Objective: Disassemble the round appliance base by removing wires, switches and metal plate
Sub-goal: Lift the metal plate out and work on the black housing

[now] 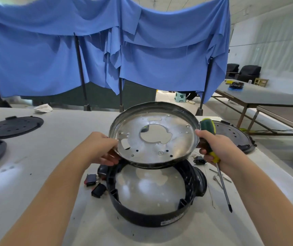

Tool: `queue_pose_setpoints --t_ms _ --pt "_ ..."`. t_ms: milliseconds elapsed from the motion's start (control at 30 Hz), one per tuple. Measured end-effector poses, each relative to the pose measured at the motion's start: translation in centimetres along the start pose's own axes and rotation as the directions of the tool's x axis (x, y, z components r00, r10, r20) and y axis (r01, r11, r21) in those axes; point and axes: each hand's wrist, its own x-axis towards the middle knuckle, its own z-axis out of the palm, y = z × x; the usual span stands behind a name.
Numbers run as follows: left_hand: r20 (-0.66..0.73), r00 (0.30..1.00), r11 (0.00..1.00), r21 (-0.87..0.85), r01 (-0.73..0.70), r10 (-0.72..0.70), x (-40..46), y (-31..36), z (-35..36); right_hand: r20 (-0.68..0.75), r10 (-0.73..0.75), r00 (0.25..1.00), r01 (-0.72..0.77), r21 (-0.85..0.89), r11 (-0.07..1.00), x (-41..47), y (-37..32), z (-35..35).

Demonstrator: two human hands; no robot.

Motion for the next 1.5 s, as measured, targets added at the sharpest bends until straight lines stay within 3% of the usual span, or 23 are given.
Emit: queue_pose_setpoints --t_ms 133,300,500,667,1000,1267,1367,1500 --pt "-0.072 0.997 1.0 0.002 -0.013 0.013 1.1 -0.7 -0.6 0.078 0.017 0.997 -0.017 0.008 1.0 -0.1 0.8 1.3" --pt "-0.159 0.987 0.999 -0.041 -0.015 0.009 2.1 -1.9 -1.4 0.139 0.028 0.99 -0.012 -0.118 0.993 -0.3 1.8 2.3" --pt "-0.287 0.956 0.944 -0.327 -0.042 -0.057 3.5 -3.7 -2.2 0.097 -0.069 0.993 0.1 -0.38 0.919 -0.1 3.2 2.9" --pt "-0.263 0.961 0.84 -0.537 -0.075 -0.083 4.5 -5.0 -2.5 0.111 -0.024 0.994 0.064 -0.367 0.928 0.1 3.1 2.8" --pt "-0.221 0.97 0.746 -0.663 -0.07 -0.105 5.3 -6.5 -1.7 0.136 -0.007 0.991 0.059 -0.383 0.922 0.0 3.0 2.8" --pt "-0.183 0.974 0.802 -0.597 -0.002 -0.134 5.8 -7.0 -1.2 0.159 -0.017 0.987 0.075 -0.371 0.926 0.1 3.1 2.7" --pt "-0.228 0.961 0.929 -0.365 0.065 -0.157 6.5 -7.8 -1.4 0.164 -0.019 0.986 0.08 -0.372 0.925 0.2 3.1 2.7" --pt "-0.357 0.934 0.999 0.021 0.024 -0.015 6.4 -8.7 -1.8 0.172 -0.02 0.985 0.087 -0.388 0.918 0.1 3.1 2.7"
